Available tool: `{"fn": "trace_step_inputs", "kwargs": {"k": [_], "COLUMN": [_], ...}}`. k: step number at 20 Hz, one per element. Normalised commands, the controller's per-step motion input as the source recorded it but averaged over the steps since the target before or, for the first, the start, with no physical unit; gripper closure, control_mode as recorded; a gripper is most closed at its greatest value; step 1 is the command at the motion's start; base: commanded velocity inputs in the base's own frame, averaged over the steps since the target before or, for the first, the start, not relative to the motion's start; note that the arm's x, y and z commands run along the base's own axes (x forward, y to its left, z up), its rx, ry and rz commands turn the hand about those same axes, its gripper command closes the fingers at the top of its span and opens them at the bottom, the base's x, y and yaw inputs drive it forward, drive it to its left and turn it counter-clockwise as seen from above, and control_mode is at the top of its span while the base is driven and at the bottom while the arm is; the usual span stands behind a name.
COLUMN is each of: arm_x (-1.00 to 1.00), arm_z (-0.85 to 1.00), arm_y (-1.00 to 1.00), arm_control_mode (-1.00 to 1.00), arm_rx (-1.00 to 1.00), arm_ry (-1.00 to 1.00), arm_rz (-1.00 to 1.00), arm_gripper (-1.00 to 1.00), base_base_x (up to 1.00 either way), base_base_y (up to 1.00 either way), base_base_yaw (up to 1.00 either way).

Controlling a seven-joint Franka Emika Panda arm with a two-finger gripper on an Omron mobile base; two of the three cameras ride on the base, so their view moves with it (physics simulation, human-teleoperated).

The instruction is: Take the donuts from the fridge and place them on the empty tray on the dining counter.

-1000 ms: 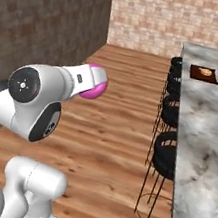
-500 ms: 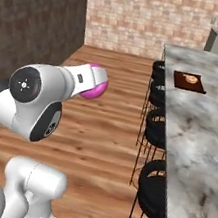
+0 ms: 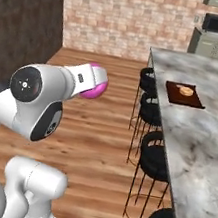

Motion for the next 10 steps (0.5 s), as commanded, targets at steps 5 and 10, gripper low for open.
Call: {"fn": "trace_step_inputs", "kwargs": {"k": [5,10], "arm_x": [0.0,0.0], "arm_z": [0.0,0.0], "arm_y": [0.0,0.0], "arm_control_mode": [1.0,1.0], "arm_rx": [0.0,0.0], "arm_ry": [0.0,0.0], "arm_rz": [0.0,0.0], "arm_gripper": [1.0,1.0], "base_base_x": [1.0,1.0], "base_base_y": [0.6,0.54], "base_base_yaw": [-0.29,-0.34]}}
